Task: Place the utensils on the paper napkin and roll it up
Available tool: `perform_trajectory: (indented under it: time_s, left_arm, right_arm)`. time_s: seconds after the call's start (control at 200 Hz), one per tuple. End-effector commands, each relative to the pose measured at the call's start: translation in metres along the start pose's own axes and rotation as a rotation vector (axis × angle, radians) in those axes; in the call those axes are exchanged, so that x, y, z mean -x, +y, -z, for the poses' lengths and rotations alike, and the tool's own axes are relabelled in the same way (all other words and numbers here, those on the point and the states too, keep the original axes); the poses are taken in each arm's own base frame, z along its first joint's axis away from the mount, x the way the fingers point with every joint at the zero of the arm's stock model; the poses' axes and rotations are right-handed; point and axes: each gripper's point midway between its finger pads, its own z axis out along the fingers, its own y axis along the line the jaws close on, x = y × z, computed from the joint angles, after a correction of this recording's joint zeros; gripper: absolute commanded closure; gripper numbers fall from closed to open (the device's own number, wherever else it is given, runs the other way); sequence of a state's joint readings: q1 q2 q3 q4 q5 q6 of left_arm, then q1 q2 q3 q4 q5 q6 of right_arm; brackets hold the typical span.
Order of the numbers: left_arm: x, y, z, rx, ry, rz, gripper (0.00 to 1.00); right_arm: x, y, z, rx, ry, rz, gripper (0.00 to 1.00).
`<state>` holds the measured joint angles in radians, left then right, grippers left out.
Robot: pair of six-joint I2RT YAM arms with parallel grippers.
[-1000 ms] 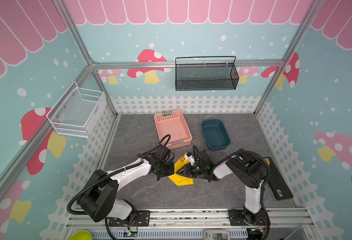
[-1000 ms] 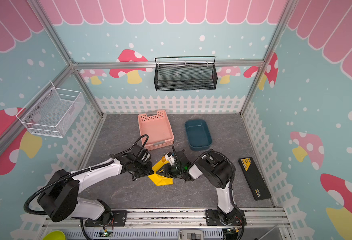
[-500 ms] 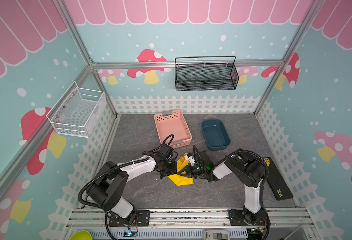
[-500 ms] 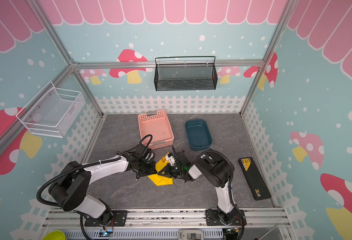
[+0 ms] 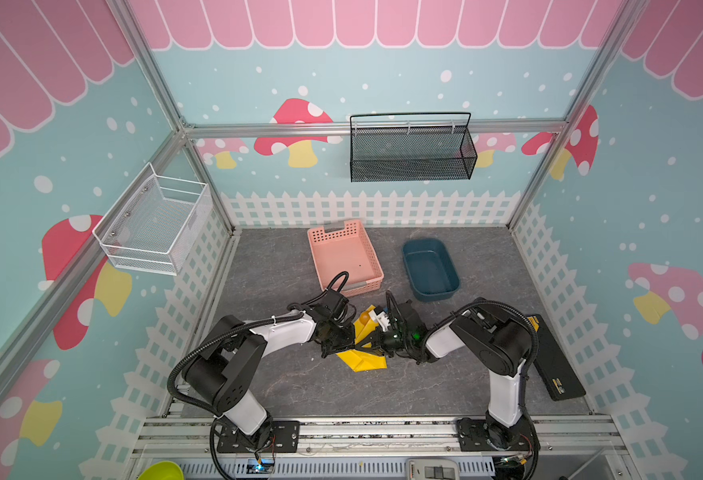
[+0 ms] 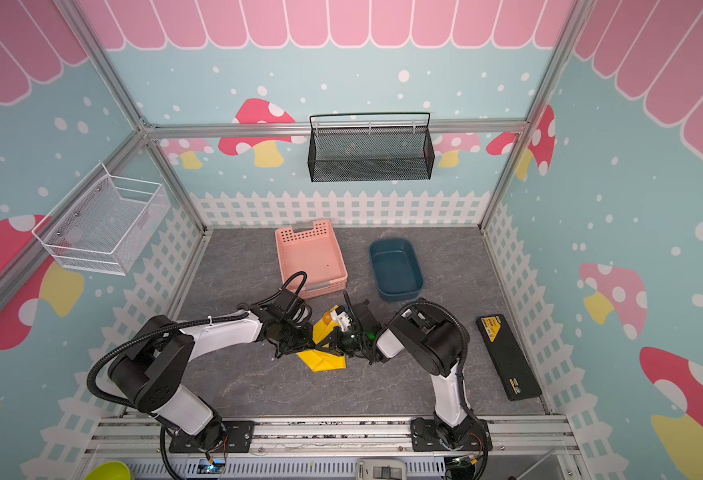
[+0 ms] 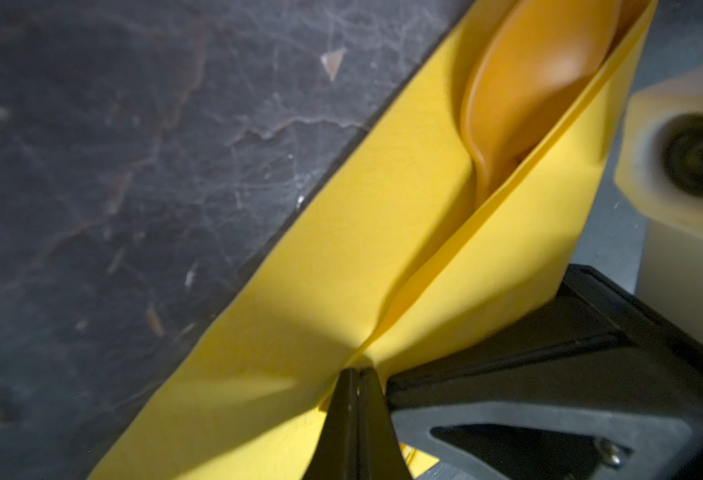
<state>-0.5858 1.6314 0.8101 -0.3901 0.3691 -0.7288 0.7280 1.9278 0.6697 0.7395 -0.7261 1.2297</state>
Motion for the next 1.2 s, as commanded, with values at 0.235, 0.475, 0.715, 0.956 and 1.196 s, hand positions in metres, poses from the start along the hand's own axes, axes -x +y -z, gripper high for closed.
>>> perform_trajectory:
  time_s: [0.235, 0.475, 0.715, 0.956, 1.196]
  left_arm:
    - [-0.011, 0.016, -0.004, 0.047, 0.022, 0.011, 0.98]
    - [-0.01, 0.015, -0.004, 0.048, 0.022, 0.005, 0.98]
    - [-0.009, 0.015, -0.005, 0.051, 0.02, -0.004, 0.98]
    - [-0.006, 0.015, -0.005, 0.054, 0.014, -0.012, 0.98]
    - [-0.003, 0.008, -0.003, 0.039, 0.019, -0.028, 0.98]
  right_arm:
    - [-0.009, 0.017, 0.046, -0.051, -0.048, 0.052, 0.97]
    - [-0.029, -0.005, 0.078, -0.116, -0.076, 0.038, 0.98]
    - [-0.039, -0.009, 0.08, -0.11, -0.044, 0.041, 0.98]
    - [-0.04, -0.003, 0.071, -0.061, 0.008, 0.062, 0.98]
    - [-0.035, -0.007, 0.072, -0.086, -0.022, 0.054, 0.98]
